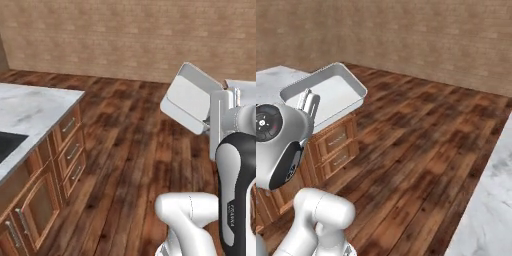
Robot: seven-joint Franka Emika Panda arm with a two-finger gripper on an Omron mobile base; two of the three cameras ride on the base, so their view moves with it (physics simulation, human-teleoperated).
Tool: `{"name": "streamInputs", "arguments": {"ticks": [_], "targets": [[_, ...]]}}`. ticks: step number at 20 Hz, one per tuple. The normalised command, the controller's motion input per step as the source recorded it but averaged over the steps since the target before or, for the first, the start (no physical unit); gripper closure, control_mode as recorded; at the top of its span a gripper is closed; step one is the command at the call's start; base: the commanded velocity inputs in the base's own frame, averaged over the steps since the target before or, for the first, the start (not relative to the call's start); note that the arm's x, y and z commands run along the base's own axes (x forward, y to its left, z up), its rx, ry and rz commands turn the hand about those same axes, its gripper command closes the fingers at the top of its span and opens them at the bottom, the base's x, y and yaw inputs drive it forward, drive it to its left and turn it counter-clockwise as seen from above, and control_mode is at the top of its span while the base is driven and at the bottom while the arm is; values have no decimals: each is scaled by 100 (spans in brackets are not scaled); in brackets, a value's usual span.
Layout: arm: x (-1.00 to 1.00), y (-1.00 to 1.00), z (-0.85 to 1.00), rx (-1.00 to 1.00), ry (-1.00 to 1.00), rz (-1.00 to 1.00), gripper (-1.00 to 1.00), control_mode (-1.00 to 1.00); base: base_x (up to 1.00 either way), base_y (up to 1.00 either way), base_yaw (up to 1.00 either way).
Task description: Retrieve the tupperware and aluminum foil from the cabinet and place them on the dining counter near the plate with fish and lemon to prepare for storing leftovers.
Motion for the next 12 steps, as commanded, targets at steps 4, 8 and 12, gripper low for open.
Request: {"name": "streamInputs", "arguments": {"ticks": [4, 8, 12], "targets": [[0, 0, 0, 0, 0, 0, 100, 100, 100, 28, -34], [0, 0, 0, 0, 0, 0, 100, 100, 100, 38, -20], [0, 0, 0, 0, 0, 0, 100, 100, 100, 25, -5]]}}
